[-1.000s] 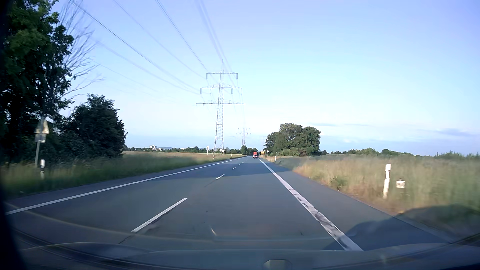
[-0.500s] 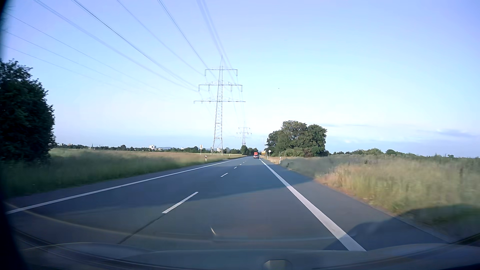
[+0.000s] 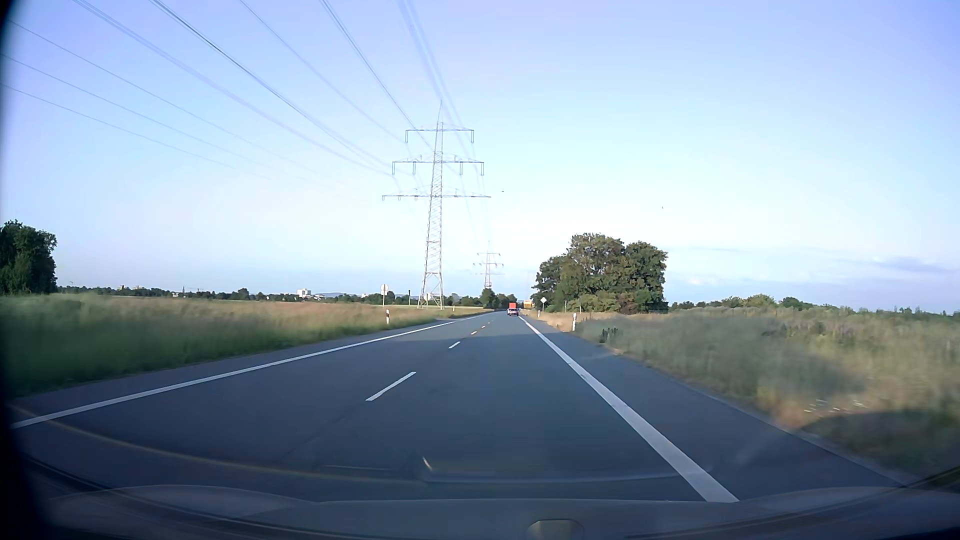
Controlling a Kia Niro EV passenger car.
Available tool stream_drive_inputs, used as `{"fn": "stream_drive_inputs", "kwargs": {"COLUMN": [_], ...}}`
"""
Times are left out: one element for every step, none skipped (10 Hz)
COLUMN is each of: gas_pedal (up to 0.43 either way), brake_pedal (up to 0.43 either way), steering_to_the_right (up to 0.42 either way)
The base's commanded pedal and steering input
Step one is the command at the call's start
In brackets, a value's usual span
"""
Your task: Follow the waypoints while adhering to traffic rules and regulations
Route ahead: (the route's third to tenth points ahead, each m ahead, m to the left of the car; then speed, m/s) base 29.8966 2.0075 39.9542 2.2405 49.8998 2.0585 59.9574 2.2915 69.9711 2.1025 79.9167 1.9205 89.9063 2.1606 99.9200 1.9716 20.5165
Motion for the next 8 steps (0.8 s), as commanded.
{"fn": "stream_drive_inputs", "kwargs": {"gas_pedal": [0.098,0.098,0.098,0.098,0.098,0.098,0.098,0.098], "brake_pedal": [0.024,0.024,0.018,0.024,0.018,0.024,0.018,0.024], "steering_to_the_right": [0.002,0.002,0.003,0.003,0.004,0.003,0.003,0.003]}}
